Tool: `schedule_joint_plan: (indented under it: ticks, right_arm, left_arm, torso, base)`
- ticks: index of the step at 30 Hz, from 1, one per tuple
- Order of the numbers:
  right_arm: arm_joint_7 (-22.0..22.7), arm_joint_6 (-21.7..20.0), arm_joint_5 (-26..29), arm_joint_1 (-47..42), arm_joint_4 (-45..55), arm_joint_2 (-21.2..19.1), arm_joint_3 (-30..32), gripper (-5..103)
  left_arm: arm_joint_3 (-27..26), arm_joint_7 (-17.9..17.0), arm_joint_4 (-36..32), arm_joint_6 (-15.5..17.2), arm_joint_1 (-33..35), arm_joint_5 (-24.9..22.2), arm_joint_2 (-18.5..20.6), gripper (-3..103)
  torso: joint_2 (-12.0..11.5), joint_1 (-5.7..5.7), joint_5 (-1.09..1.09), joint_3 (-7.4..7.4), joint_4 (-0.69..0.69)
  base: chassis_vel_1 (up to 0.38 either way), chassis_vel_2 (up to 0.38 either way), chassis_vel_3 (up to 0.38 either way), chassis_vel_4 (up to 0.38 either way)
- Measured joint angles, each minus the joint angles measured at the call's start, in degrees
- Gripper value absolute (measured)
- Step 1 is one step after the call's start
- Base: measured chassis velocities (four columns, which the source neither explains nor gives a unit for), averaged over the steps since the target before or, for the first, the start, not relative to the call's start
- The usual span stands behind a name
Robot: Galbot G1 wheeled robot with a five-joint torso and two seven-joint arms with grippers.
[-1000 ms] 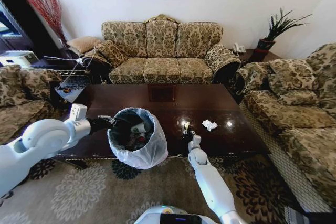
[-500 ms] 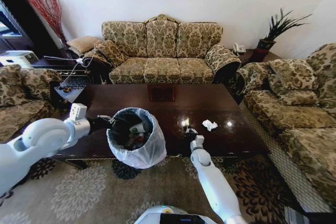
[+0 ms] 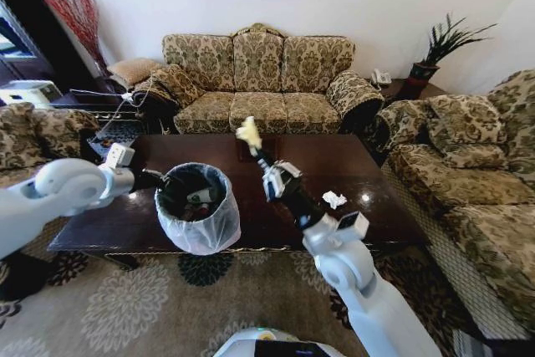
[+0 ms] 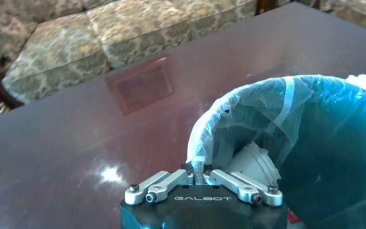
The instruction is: Move to the front of the table and place the trash on the table into the trash bin.
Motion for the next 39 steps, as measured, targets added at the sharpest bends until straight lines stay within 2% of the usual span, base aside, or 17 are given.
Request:
schedule_joint_plan:
  ticks: [7, 9, 10, 13, 15, 18, 19, 21, 24, 27, 28, 30, 32, 35, 36, 37, 39]
  right_arm:
    - [-1.1, -0.4, -4.2, 1.1, -4.2, 1.6, -6.1, -3]
    - [-1.1, -0.1, -7.1, 1.3, -5.8, 2.6, -7.3, 7]
    - [-1.1, -0.1, -7.1, 1.3, -5.8, 2.6, -7.3, 7]
    - [-0.6, 0.0, -8.3, 0.8, -6.0, 3.1, -7.8, 22]
    - [-0.5, 0.0, -8.4, 0.7, -6.0, 3.1, -7.8, 22]
    - [-0.2, 0.1, -8.5, 0.0, -5.7, 3.0, -7.4, 38]
    - [-0.2, 0.1, -8.5, 0.0, -5.7, 3.0, -7.4, 38]
    - [0.3, 0.3, -8.6, -0.6, -5.4, 3.2, -7.0, 49]
    - [1.7, 0.4, -8.8, -1.4, -4.4, 3.7, -5.9, 55]
    - [11.9, -1.3, -13.4, -6.2, -1.9, 6.3, 0.7, 71]
    - [11.9, -1.3, -13.4, -6.2, -1.9, 6.3, 0.7, 71]
    - [20.7, -4.1, -13.7, -11.5, -2.5, 6.9, 7.6, 82]
    - [22.2, -4.7, -12.5, -13.1, -3.3, 6.7, 9.9, 82]
    - [24.2, -6.4, -7.1, -16.1, -6.1, 6.1, 17.5, 97]
    - [24.2, -6.4, -7.1, -16.1, -6.1, 6.1, 17.5, 97]
    - [24.9, -7.3, -3.8, -16.8, -9.5, 6.4, 23.8, 99]
    - [25.1, -7.3, -2.6, -16.3, -14.2, 6.6, 28.5, 100]
  left_arm:
    - [-0.2, 0.1, -4.0, -0.2, -0.5, 0.0, -1.0, 1]
    - [-0.3, 0.0, -5.5, -0.2, -0.9, 0.0, -2.2, 1]
    - [-0.3, 0.0, -5.5, -0.2, -0.9, 0.0, -2.2, 1]
    - [-0.4, -0.5, -6.3, -0.1, -1.1, 0.0, -3.6, 1]
    - [-0.4, -0.5, -6.3, -0.1, -1.1, 0.0, -3.9, 1]
    - [-0.4, -0.7, -6.3, -0.1, -1.1, 0.3, -4.7, 1]
    - [-0.4, -0.7, -6.3, -0.1, -1.1, 0.3, -4.7, 1]
    - [-0.3, -0.7, -6.3, 0.0, -1.1, 0.6, -5.3, 1]
    - [-0.1, -0.7, -6.0, 0.0, -1.0, 1.3, -5.9, 1]
    - [0.3, -1.0, -5.5, 0.6, -0.9, 2.7, -8.9, 1]
    - [0.3, -1.0, -5.5, 0.6, -0.9, 2.7, -8.9, 1]
    - [0.8, -1.0, -5.7, 1.0, -0.7, 4.2, -12.0, 1]
    - [0.9, -1.0, -5.7, 1.1, -0.7, 4.9, -13.1, 1]
    - [1.1, -1.0, -5.8, 1.5, -0.6, 5.9, -15.3, 1]
    - [1.1, -1.0, -5.8, 1.5, -0.6, 5.9, -15.3, 1]
    - [1.1, -1.0, -5.9, 1.7, -0.6, 6.6, -16.7, 1]
    - [1.1, -0.9, -5.8, 1.9, -0.5, 7.3, -17.6, 1]
  torso:
    - [0.0, 0.01, -0.04, 0.01, 0.01]
    - [0.0, 0.0, -0.03, 0.0, 0.02]
    - [0.0, 0.0, -0.03, 0.0, 0.02]
    - [0.0, 0.0, -0.03, 0.01, 0.01]
    - [0.0, 0.0, -0.03, 0.01, 0.01]
    - [0.0, 0.0, -0.03, 0.0, 0.01]
    - [0.0, 0.0, -0.03, 0.0, 0.01]
    - [0.0, 0.0, -0.02, 0.0, 0.01]
    - [0.0, 0.0, -0.02, 0.01, 0.01]
    - [0.0, 0.01, -0.02, 0.0, 0.02]
    - [0.0, 0.01, -0.02, 0.0, 0.02]
    - [0.0, 0.0, -0.04, 0.0, 0.01]
    - [0.0, 0.0, -0.02, 0.0, 0.01]
    - [0.0, 0.0, -0.03, 0.0, 0.01]
    - [0.0, 0.0, -0.03, 0.0, 0.01]
    - [0.0, 0.0, -0.02, 0.0, 0.01]
    - [0.0, 0.0, -0.02, 0.0, 0.01]
  base:
    - [0.0, 0.0, 0.0, 0.0]
    - [0.0, 0.0, 0.0, 0.0]
    - [0.0, 0.0, 0.0, 0.0]
    - [0.0, 0.0, 0.0, 0.0]
    - [0.0, 0.0, 0.0, 0.0]
    - [0.0, 0.0, 0.0, 0.0]
    - [0.0, 0.0, 0.0, 0.0]
    - [0.0, 0.0, 0.0, 0.0]
    - [0.0, 0.0, 0.0, 0.0]
    - [0.0, 0.0, 0.0, 0.0]
    - [0.0, 0.0, 0.0, 0.0]
    - [0.0, 0.0, 0.0, 0.0]
    - [0.0, 0.0, 0.0, 0.0]
    - [0.0, 0.0, 0.0, 0.0]
    - [0.0, 0.0, 0.0, 0.0]
    - [0.0, 0.0, 0.0, 0.0]
    - [0.0, 0.0, 0.0, 0.0]
